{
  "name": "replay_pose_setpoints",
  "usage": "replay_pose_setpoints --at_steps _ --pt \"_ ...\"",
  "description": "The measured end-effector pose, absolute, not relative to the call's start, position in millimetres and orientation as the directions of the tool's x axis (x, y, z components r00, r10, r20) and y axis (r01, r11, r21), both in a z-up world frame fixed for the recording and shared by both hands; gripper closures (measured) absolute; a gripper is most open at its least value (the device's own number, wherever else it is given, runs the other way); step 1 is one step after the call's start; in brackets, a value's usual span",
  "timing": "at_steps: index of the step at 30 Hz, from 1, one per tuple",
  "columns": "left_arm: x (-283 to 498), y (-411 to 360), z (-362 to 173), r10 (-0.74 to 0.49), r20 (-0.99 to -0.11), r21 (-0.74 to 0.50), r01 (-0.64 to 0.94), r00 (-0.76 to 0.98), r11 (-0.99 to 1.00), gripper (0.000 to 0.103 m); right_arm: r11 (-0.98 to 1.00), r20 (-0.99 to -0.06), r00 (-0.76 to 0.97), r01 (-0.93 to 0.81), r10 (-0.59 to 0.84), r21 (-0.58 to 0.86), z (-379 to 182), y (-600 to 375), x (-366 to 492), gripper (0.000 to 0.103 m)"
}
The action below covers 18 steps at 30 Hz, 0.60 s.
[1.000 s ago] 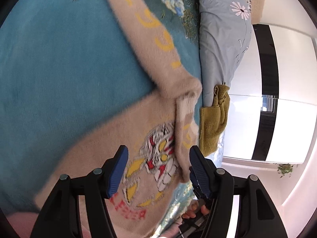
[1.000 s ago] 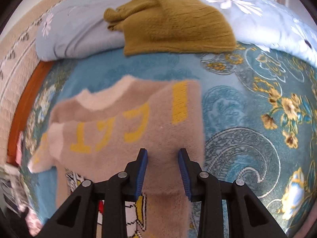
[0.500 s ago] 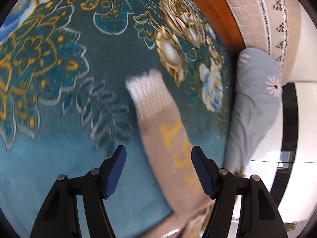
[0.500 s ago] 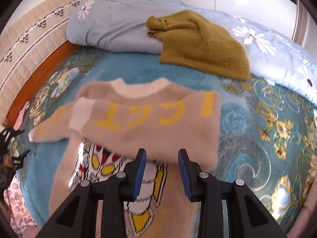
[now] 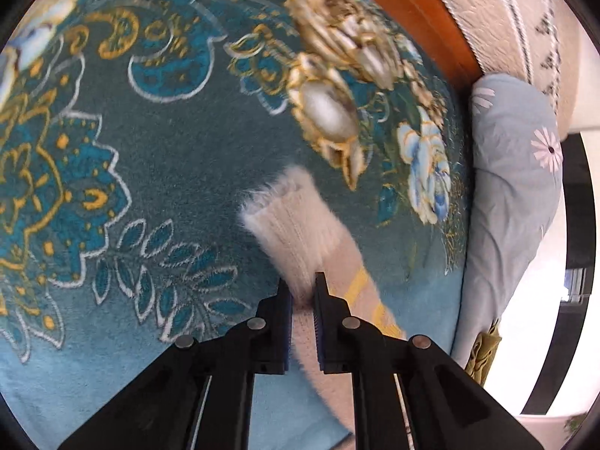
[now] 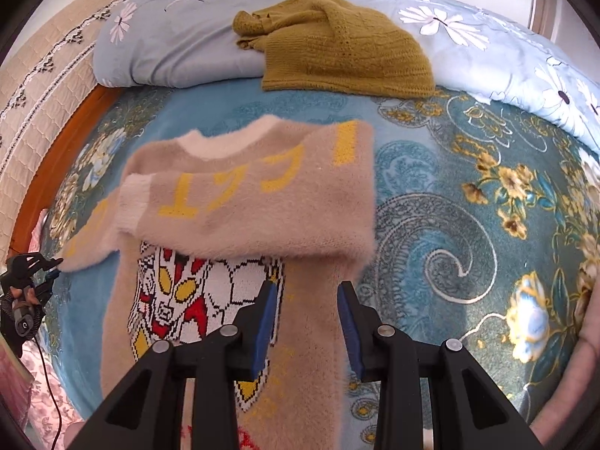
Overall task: Fold clothes
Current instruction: 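Grasp the other sleeve cuff with the left gripper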
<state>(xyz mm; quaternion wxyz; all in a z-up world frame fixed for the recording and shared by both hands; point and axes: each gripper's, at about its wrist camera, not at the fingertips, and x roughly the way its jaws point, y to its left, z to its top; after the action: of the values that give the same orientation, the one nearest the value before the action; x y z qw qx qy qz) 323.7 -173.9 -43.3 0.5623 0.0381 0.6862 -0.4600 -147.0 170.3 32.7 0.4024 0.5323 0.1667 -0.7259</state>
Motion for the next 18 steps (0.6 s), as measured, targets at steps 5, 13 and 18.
replay_pose_setpoints --at_steps 5,13,18 --pt "311 -173 4 -0.522 -0.758 -0.644 0.581 -0.392 0.498 0.094 -0.627 -0.897 -0.098 0.747 -0.432 0.22 38 175 -145 0.066" --pt "218 -174 142 -0.619 -0.651 -0.634 0.764 -0.44 0.123 0.094 -0.641 -0.859 -0.108 0.714 -0.5 0.283 58 202 -155 0.066" --pt "121 -146 204 -0.612 -0.61 -0.534 0.832 -0.503 -0.151 0.094 -0.654 -0.843 -0.1 0.681 -0.528 0.329 64 224 -168 0.066"
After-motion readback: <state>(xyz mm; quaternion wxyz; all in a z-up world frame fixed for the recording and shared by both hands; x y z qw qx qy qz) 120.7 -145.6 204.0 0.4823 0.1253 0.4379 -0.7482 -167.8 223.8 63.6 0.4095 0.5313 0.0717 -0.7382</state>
